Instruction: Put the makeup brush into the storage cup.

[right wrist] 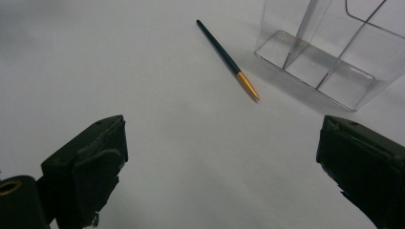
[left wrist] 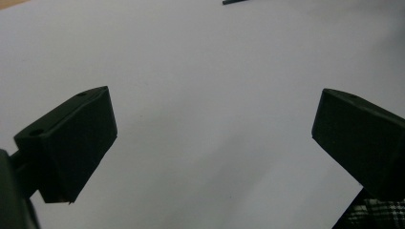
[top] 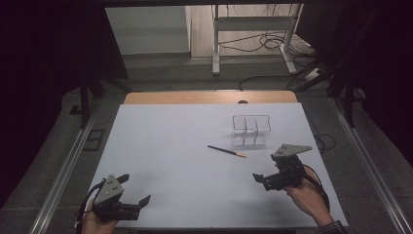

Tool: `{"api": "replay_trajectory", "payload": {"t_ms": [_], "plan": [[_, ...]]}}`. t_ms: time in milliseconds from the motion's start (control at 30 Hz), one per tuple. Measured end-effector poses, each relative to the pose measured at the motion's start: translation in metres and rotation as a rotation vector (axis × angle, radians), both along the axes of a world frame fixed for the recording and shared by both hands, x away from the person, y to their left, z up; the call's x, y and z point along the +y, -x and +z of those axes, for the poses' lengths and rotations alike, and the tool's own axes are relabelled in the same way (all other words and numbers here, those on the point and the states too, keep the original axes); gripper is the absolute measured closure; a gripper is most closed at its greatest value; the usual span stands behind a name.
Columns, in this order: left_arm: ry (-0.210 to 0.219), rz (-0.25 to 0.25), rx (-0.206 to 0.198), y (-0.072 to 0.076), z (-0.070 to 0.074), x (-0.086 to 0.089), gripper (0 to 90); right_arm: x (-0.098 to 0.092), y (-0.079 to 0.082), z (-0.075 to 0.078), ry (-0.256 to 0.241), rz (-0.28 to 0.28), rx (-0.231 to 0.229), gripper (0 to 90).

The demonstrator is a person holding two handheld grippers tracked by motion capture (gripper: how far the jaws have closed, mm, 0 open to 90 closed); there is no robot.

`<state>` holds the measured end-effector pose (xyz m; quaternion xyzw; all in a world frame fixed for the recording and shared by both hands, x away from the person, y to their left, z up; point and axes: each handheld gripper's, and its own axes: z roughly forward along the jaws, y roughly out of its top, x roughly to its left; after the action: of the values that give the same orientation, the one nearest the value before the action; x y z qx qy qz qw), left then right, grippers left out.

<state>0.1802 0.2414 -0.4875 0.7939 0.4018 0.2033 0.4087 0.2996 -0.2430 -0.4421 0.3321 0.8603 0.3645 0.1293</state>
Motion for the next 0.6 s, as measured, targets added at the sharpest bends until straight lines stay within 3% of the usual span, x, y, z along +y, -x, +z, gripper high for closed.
{"api": "replay_trajectory", "payload": {"t_ms": [600], "plan": [[0.004, 0.007, 0.002, 0.0, 0.0, 0.001, 1.8, 0.016, -0.017, 0.005, 0.049, -0.01, 0.037, 3.2]]}}
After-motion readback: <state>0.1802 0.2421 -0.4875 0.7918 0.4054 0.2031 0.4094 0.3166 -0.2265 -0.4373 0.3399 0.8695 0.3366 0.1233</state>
